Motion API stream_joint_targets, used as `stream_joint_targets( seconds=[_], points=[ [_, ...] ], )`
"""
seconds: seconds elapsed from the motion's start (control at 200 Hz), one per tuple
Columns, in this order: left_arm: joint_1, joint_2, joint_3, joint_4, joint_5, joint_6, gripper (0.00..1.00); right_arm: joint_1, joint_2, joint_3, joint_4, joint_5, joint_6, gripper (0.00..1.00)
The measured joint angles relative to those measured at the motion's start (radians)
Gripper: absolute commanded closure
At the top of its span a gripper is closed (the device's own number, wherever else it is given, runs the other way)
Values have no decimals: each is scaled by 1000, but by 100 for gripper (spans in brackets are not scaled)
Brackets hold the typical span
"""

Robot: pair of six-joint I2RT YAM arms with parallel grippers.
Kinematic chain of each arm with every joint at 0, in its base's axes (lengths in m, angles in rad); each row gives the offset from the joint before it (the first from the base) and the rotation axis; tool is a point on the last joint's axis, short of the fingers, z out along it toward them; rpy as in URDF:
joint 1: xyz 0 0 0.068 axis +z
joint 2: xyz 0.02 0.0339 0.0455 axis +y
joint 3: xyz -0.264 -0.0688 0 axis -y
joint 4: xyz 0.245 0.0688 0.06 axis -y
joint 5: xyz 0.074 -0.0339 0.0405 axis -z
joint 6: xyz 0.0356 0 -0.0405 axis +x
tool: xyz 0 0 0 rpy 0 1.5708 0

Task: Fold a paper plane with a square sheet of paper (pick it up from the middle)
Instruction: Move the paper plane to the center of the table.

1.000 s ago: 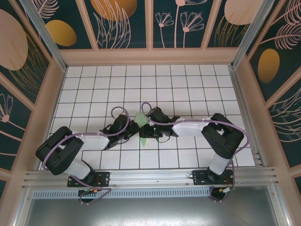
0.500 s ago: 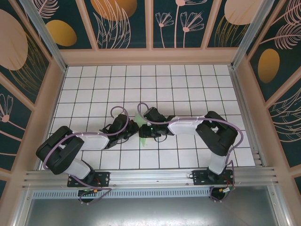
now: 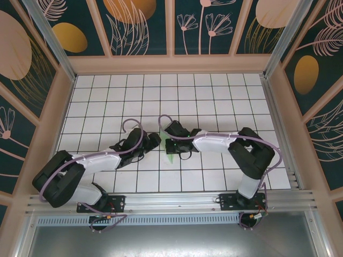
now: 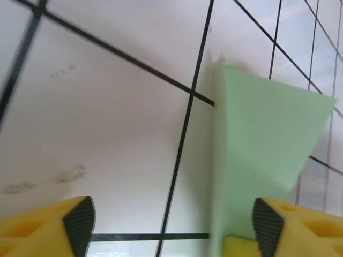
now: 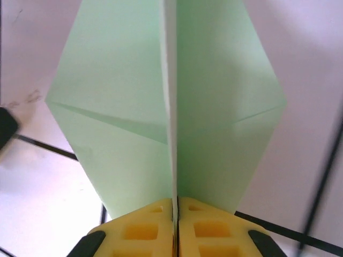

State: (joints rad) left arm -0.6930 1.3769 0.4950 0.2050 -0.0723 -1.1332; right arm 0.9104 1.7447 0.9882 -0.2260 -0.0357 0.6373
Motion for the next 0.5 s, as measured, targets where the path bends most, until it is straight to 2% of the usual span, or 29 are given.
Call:
stream_joint_targets(
  seconds=[0.16,0.3,0.5],
  points=[
    [1,-56,27,-116,-86,15,2,-63,-60,0,-84,68,-31,89],
    [1,-75,41,-176,-132,25,2,-111,-69,0,-121,98,-46,86],
    [1,-71,53,-223,-153,33,2,-132,-53,0,-141,114,-55,81]
  ],
)
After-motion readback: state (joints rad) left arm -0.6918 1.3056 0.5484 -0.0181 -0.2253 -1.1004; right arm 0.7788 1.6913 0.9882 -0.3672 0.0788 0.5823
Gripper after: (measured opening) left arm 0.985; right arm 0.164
